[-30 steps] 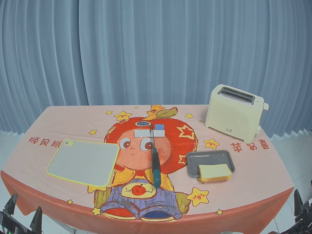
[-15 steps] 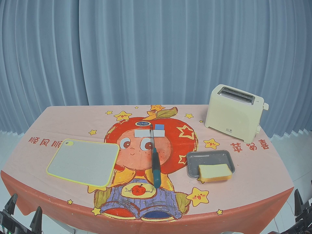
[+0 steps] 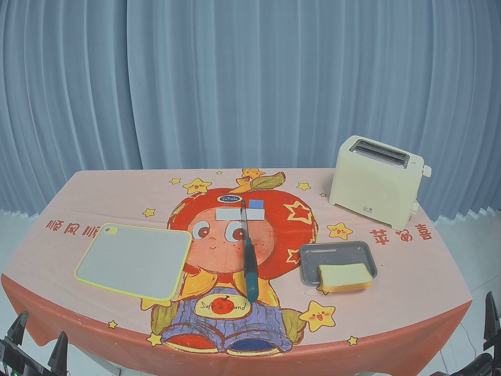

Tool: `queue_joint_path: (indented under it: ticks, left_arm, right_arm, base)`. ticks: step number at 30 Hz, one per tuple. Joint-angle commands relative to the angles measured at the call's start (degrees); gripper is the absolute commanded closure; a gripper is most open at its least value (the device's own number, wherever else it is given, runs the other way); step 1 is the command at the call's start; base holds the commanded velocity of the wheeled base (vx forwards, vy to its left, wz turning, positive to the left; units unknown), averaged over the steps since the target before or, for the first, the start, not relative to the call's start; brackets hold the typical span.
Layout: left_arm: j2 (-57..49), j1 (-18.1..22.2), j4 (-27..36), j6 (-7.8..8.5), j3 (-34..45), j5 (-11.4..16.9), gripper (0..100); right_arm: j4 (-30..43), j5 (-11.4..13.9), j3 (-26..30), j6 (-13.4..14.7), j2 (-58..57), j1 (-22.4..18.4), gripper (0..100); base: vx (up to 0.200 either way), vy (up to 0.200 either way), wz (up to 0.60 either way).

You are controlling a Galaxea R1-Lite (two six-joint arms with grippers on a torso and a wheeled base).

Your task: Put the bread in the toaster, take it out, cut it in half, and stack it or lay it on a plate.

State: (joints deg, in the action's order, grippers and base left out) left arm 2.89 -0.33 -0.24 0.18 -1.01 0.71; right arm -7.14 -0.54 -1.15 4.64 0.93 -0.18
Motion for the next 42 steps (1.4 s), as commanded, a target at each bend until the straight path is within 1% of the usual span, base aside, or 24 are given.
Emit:
queue_joint_path:
  ticks: [1,2,3,5,6,7,8,11,13,15,17,18,19,21,22,26,28,29,30,32,33,34,36,42]
  left_arm:
    - [0.0,0.0,0.0,-0.01,1.0,0.0,0]
    - [0.0,0.0,0.0,-0.01,1.0,0.0,0]
    - [0.0,0.0,0.0,-0.01,1.0,0.0,0]
    - [0.0,0.0,0.0,-0.01,1.0,0.0,0]
    - [0.0,0.0,0.0,-0.01,1.0,0.0,0]
    - [0.0,0.0,0.0,-0.01,1.0,0.0,0]
    - [0.0,0.0,0.0,-0.01,1.0,0.0,0]
    - [0.0,0.0,0.0,-0.01,1.0,0.0,0]
    - [0.0,0.0,0.0,-0.01,1.0,0.0,0]
    - [0.0,0.0,0.0,-0.01,1.0,0.0,0]
    - [0.0,0.0,0.0,-0.01,1.0,0.0,0]
    - [0.0,0.0,0.0,-0.01,1.0,0.0,0]
    - [0.0,0.0,0.0,-0.01,1.0,0.0,0]
    - [0.0,0.0,0.0,-0.01,1.0,0.0,0]
    - [0.0,0.0,0.0,-0.01,1.0,0.0,0]
    - [0.0,0.0,0.0,-0.01,1.0,0.0,0]
    - [0.0,0.0,0.0,-0.01,1.0,0.0,0]
    - [0.0,0.0,0.0,-0.01,1.0,0.0,0]
    - [0.0,0.0,0.0,-0.01,1.0,0.0,0]
    - [0.0,0.0,0.0,-0.01,1.0,0.0,0]
    - [0.0,0.0,0.0,-0.01,1.0,0.0,0]
    - [0.0,0.0,0.0,-0.01,1.0,0.0,0]
    - [0.0,0.0,0.0,-0.01,1.0,0.0,0]
    - [0.0,0.0,0.0,-0.01,1.0,0.0,0]
  right_arm:
    - [1.1,1.2,-0.9,1.2,0.2,-0.2,0]
    - [1.1,1.2,-0.9,1.2,0.2,-0.2,0]
    - [2.5,2.0,-1.7,5.7,0.5,-0.3,0]
    - [3.5,2.8,-2.1,8.5,0.5,-0.3,0]
    - [4.6,3.7,-2.5,11.0,0.5,-0.4,0]
    - [4.6,3.7,-2.5,11.0,0.5,-0.4,0]
    - [6.2,5.2,-2.9,16.0,0.2,-0.3,0]
    - [6.8,6.1,-2.2,21.0,-0.3,0.0,0]
    - [6.5,7.6,-1.4,25.1,-0.3,0.0,0]
    - [6.2,10.6,-1.2,30.0,-0.3,0.0,0]
    - [5.8,12.4,-1.2,36.0,-0.3,0.0,0]
    - [5.8,12.8,-1.2,37.5,-0.3,0.0,0]
    - [5.8,13.0,-1.1,40.8,-0.3,0.0,0]
    - [5.8,13.2,-1.1,44.8,-0.3,0.0,0]
    - [5.8,13.4,-1.1,47.5,-0.3,0.0,0]
    - [5.8,16.6,-0.8,56.5,-0.3,0.0,0]
    - [5.7,17.1,0.0,61.2,-0.3,0.0,0]
    - [5.6,17.1,0.2,62.9,-0.3,0.0,0]
    - [5.6,17.2,0.2,63.6,-0.3,0.0,0]
    - [5.6,17.3,0.2,67.9,-0.3,0.0,0]
    - [5.6,17.3,0.3,69.1,-0.3,0.0,0]
    - [5.6,17.3,0.2,69.4,-0.3,0.0,0]
    - [5.6,17.3,0.2,72.1,-0.3,0.0,0]
    - [5.7,17.3,0.2,75.2,-0.3,0.0,0]
  base:
    - [0.0,0.0,0.0]
    - [0.0,0.0,0.0]
    - [0.0,0.0,0.0]
    - [0.0,0.0,0.0]
    - [0.0,0.0,0.0]
    - [0.0,0.0,0.0]
    - [0.0,0.0,0.0]
    - [0.0,0.0,0.0]
    - [0.0,0.0,0.0]
    - [0.0,0.0,0.0]
    - [0.0,0.0,0.0]
    - [0.0,0.0,0.0]
    - [0.0,0.0,0.0]
    - [0.0,0.0,0.0]
    - [0.0,0.0,0.0]
    - [0.0,0.0,0.0]
    - [0.0,0.0,0.0]
    - [0.0,0.0,0.0]
    - [0.0,0.0,0.0]
    - [0.0,0.0,0.0]
    - [0.0,0.0,0.0]
    - [0.0,0.0,0.0]
    - [0.0,0.0,0.0]
    - [0.0,0.0,0.0]
